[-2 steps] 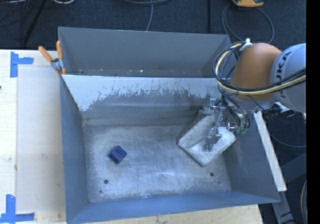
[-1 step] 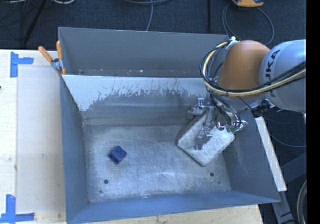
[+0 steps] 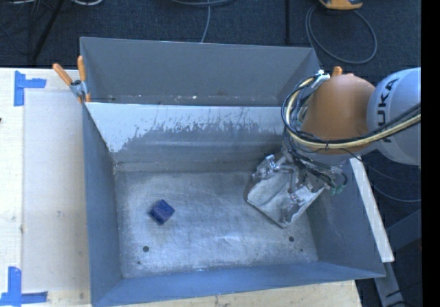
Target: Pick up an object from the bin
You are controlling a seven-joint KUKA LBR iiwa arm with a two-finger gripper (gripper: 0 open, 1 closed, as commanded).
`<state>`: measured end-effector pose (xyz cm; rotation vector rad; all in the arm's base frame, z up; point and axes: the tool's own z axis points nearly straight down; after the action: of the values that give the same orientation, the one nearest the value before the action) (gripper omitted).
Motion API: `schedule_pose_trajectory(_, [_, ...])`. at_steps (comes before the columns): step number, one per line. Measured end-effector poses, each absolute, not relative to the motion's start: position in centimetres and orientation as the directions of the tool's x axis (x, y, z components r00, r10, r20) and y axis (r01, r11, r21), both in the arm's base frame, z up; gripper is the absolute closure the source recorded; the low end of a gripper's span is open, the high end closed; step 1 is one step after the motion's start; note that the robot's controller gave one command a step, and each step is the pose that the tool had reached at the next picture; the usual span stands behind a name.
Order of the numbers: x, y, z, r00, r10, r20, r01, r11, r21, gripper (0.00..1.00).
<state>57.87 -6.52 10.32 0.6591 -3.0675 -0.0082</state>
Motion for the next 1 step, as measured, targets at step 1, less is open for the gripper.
schedule_pose_trajectory(1, [61.05, -7.96, 8.19, -0.892, -0.451, 0.018, -0.451, 0.892, 0.027, 0.0])
